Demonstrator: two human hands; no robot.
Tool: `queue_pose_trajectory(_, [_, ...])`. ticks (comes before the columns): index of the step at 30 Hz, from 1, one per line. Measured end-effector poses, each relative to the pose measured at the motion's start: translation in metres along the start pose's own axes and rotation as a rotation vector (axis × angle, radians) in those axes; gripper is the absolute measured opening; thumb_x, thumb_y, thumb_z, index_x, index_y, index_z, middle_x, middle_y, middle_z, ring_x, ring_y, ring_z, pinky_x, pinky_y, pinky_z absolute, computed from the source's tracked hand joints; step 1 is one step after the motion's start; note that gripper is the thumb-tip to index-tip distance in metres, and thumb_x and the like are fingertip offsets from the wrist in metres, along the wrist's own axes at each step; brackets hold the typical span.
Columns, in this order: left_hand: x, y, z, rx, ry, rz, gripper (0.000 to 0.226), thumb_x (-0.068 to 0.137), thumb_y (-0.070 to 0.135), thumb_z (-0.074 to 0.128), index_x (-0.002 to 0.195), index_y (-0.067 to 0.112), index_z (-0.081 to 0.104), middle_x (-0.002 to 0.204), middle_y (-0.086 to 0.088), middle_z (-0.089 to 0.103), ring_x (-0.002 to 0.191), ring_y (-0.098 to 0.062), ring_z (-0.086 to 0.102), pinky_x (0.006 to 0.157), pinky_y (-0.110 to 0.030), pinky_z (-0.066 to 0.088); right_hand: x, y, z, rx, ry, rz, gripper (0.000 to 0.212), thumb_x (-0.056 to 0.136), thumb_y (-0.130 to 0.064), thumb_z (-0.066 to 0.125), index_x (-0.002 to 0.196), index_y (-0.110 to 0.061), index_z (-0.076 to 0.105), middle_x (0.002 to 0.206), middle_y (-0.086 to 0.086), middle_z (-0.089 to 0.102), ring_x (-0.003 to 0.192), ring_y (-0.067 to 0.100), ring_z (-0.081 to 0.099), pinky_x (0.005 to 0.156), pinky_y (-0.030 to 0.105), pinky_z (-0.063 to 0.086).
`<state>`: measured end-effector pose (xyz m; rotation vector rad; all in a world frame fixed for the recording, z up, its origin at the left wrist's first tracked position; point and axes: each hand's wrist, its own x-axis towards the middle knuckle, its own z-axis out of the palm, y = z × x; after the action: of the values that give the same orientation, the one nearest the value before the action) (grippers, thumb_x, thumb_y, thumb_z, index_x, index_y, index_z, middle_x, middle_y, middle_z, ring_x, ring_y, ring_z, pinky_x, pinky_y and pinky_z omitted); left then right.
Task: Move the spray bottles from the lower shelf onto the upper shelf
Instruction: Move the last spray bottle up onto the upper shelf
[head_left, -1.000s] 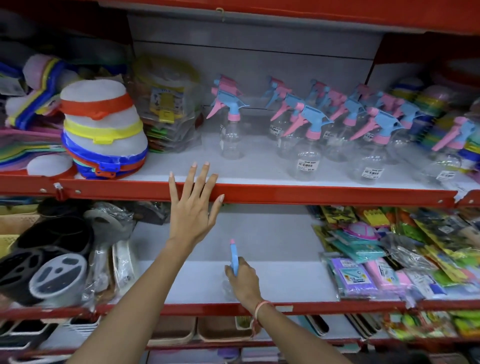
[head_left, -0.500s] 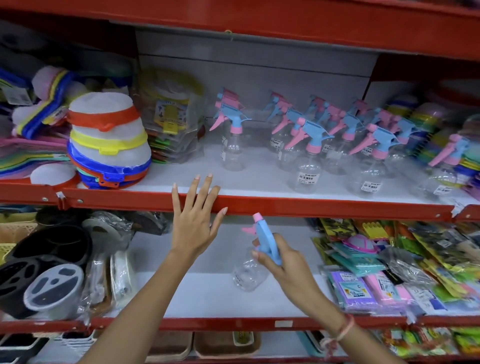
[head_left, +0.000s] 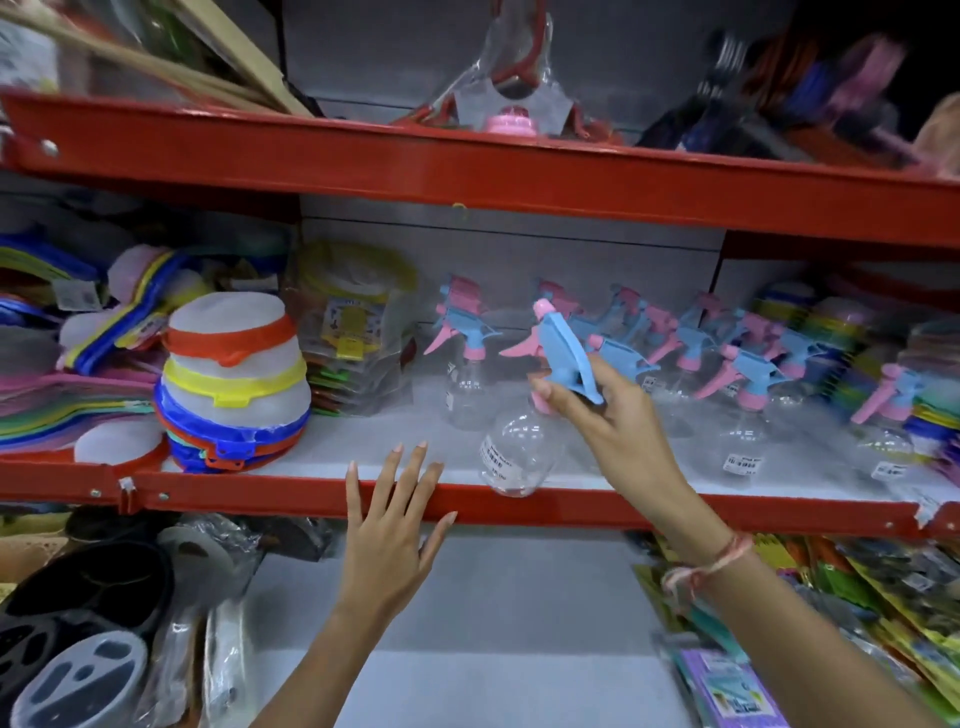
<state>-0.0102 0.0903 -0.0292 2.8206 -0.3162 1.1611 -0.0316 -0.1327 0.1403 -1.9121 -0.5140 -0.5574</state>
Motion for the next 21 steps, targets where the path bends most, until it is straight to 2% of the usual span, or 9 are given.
queue_pose_trajectory(2, [0.000,-0.001,0.001,0.008,-0.002,0.002,0.060,0.097,0.053,0.036,0.148,0.021,0.039,0.158,-0.003,0.035,0.148,-0.025,0.024,0.118,-0.061,0.013,0.016,0.002,0.007,-0.011,-0.002,-0.003,0.022,0.086,-0.037,0.067,0.093,-0.017,0.066,0.078,-0.008,0.073,0.074,0.010,0.067,0.067,0.020,0.047])
queue_pose_trajectory(4, [0.000,-0.001,0.002,0.017,0.001,0.005,0.060,0.097,0.054,0.036,0.148,0.021,0.038,0.158,-0.003,0.035,0.148,-0.025,0.025,0.118,-0.061,0.013,0.029,0.008,0.016,-0.065,-0.021,0.000,0.023,0.087,-0.038,0.065,0.093,-0.015,0.064,0.083,0.009,0.072,0.079,0.027,0.067,0.067,0.034,0.047])
queue_pose_trajectory(6, [0.000,-0.001,0.004,0.019,0.002,0.000,0.061,0.097,0.054,0.035,0.148,0.022,0.037,0.158,-0.003,0.036,0.147,-0.026,0.026,0.118,-0.060,0.013,0.038,0.018,0.026,-0.136,-0.052,0.000,0.026,0.088,-0.038,0.064,0.094,-0.013,0.062,0.081,0.011,0.071,0.079,0.033,0.068,0.067,0.041,0.051])
queue_pose_trajectory(8, [0.000,0.000,0.004,0.008,0.008,-0.012,0.061,0.097,0.055,0.033,0.149,0.022,0.036,0.157,-0.004,0.037,0.146,-0.026,0.027,0.118,-0.060,0.014,0.045,0.028,0.034,-0.213,-0.070,0.000,0.025,0.089,-0.036,0.064,0.087,-0.012,0.060,0.072,0.004,0.068,0.069,0.028,0.065,0.060,0.036,0.048])
queue_pose_trajectory(10, [0.000,0.001,0.004,0.009,0.010,-0.013,0.061,0.097,0.055,0.032,0.149,0.022,0.036,0.157,-0.004,0.037,0.146,-0.027,0.027,0.118,-0.060,0.014,0.051,0.039,0.040,-0.265,-0.068,-0.013,0.023,0.090,-0.033,0.063,0.081,-0.014,0.054,0.060,-0.008,0.054,0.054,0.016,0.050,0.047,0.017,0.036])
queue_pose_trajectory(13, [0.000,0.001,0.004,0.015,0.010,-0.008,0.062,0.097,0.055,0.031,0.149,0.021,0.037,0.156,-0.005,0.038,0.145,-0.027,0.028,0.118,-0.061,0.014,0.057,0.050,0.046,-0.273,-0.064,0.022,0.022,0.090,-0.032,0.063,0.093,-0.015,0.051,0.059,-0.012,0.052,0.045,0.002,0.048,0.042,0.013,0.035])
queue_pose_trajectory(15, [0.001,0.000,0.004,0.012,0.011,-0.010,0.061,0.097,0.055,0.032,0.148,0.021,0.038,0.156,-0.005,0.038,0.145,-0.027,0.028,0.118,-0.060,0.013,0.061,0.054,0.048,-0.227,-0.082,0.067,0.032,0.089,-0.035,0.064,0.106,-0.012,0.050,0.076,-0.005,0.067,0.060,-0.003,0.061,0.050,0.013,0.044])
queue_pose_trajectory(18, [0.000,0.000,0.004,0.007,0.005,-0.013,0.062,0.097,0.054,0.032,0.149,0.021,0.038,0.156,-0.005,0.038,0.146,-0.026,0.027,0.118,-0.060,0.011,0.062,0.060,0.050,-0.108,-0.089,0.152,0.036,0.087,-0.034,0.066,0.111,-0.012,0.050,0.102,0.007,0.073,0.091,0.021,0.071,0.079,0.039,0.057])
queue_pose_trajectory(21, [0.000,0.000,0.004,0.002,-0.005,-0.013,0.062,0.097,0.055,0.032,0.149,0.021,0.037,0.156,-0.005,0.038,0.146,-0.026,0.026,0.119,-0.059,0.010,0.057,0.067,0.056,0.003,-0.086,0.178,0.033,0.085,-0.028,0.071,0.109,-0.019,0.051,0.109,0.008,0.072,0.098,0.021,0.069,0.084,0.032,0.056])
